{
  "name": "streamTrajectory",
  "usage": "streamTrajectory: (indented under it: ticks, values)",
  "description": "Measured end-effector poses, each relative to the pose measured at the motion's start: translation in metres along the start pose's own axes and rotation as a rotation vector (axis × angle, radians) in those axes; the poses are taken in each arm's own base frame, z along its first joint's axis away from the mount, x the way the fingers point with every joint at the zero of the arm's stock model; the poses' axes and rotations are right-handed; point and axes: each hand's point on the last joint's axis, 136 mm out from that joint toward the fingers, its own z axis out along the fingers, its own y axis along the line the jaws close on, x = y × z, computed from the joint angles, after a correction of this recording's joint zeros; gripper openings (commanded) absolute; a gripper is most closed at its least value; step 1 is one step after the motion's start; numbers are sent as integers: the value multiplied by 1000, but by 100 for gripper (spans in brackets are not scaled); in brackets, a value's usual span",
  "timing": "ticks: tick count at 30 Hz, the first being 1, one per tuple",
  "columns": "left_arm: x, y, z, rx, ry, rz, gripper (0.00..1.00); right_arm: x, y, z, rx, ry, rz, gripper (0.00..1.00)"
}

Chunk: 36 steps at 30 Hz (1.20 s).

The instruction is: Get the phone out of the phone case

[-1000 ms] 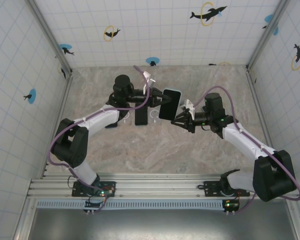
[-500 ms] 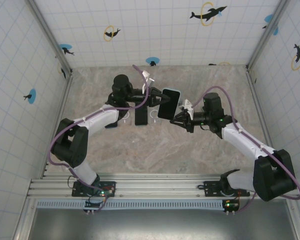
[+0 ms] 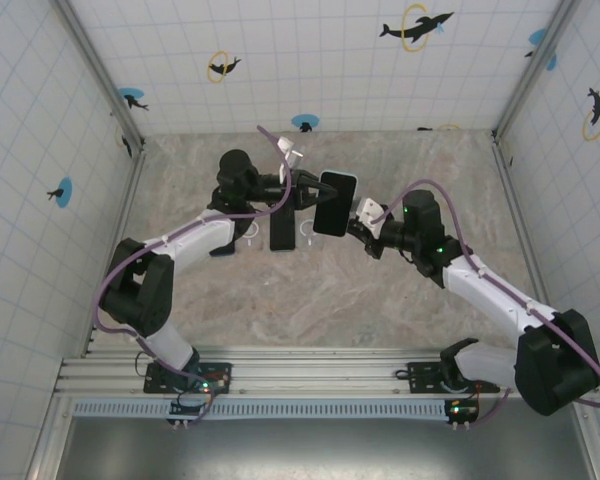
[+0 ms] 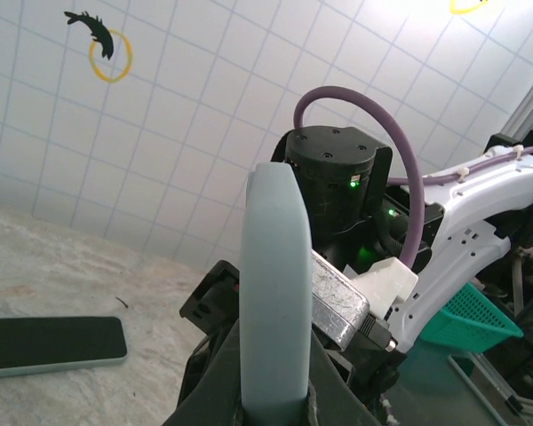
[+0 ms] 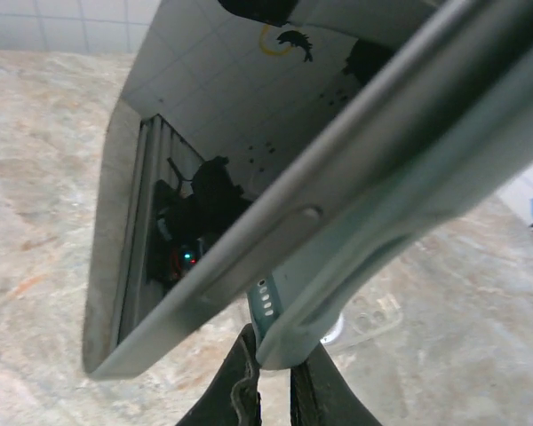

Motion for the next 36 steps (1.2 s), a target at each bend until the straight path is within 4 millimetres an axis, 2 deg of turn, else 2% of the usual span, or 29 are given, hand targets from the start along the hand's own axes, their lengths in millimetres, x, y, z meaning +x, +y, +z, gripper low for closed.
streamTrajectory:
  ticks: [4, 8, 12, 18, 25, 30, 36]
  values:
    - [-2, 0, 0, -6, -6, 3, 0, -2, -1, -1, 16, 1, -15, 6]
    - [-3, 1, 1, -18, -14, 10, 0, -1, 0, -2, 12, -2, -1, 18]
    - [-4, 5, 1, -37, -24, 5, 0, -2, 6, -7, -12, -32, 55, 22]
    - [0, 5, 1, -34, -22, -15, 0, -7, 8, -11, -42, -93, 149, 24]
    - [4, 3, 3, -27, -20, -62, 0, -26, 0, -17, -50, -182, 216, 25]
    - [2, 10, 2, -83, -66, -117, 0, -25, -2, -20, -43, -227, 326, 27]
    - [0, 14, 3, -174, -186, -223, 0, -20, 1, -25, -48, -313, 551, 33]
